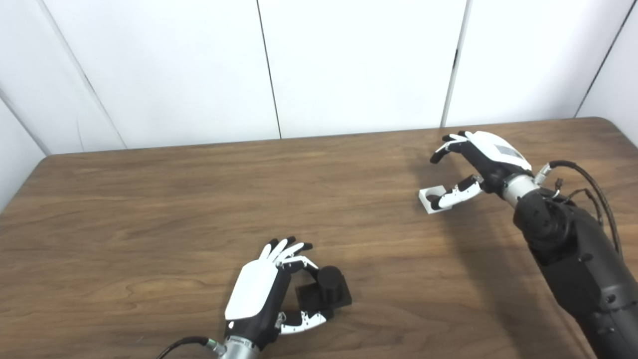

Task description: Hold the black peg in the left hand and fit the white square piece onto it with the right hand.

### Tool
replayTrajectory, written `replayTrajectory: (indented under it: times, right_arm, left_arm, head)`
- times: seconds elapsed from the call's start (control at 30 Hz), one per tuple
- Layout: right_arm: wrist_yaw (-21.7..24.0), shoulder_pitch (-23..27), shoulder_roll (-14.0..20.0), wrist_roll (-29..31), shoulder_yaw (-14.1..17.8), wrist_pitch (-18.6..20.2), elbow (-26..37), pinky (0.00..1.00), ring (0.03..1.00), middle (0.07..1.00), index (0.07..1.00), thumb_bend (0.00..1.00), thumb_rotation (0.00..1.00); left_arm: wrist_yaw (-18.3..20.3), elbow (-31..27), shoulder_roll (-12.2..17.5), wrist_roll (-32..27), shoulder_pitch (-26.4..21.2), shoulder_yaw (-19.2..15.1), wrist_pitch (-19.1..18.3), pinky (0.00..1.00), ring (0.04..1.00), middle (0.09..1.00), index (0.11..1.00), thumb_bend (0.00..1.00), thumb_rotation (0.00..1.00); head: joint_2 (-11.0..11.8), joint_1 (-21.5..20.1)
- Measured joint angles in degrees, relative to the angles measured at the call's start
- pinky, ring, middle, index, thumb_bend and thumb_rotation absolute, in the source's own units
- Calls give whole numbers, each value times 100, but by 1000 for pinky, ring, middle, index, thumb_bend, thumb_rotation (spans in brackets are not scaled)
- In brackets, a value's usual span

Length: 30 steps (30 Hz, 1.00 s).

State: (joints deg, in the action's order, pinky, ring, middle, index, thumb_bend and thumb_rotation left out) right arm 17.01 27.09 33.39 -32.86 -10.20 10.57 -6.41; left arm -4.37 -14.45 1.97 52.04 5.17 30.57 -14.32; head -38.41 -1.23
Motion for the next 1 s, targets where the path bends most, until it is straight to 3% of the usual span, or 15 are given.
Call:
replayTrajectory:
  times: [1.0]
  right_arm:
    - [85,202,66,-222,-431,-221,-801,1000,980,919,681,913,259]
  left_arm:
    - [-33,43,0,20,2,-38,130,1000,944,850,489,521,61]
  head:
    - [35,-70]
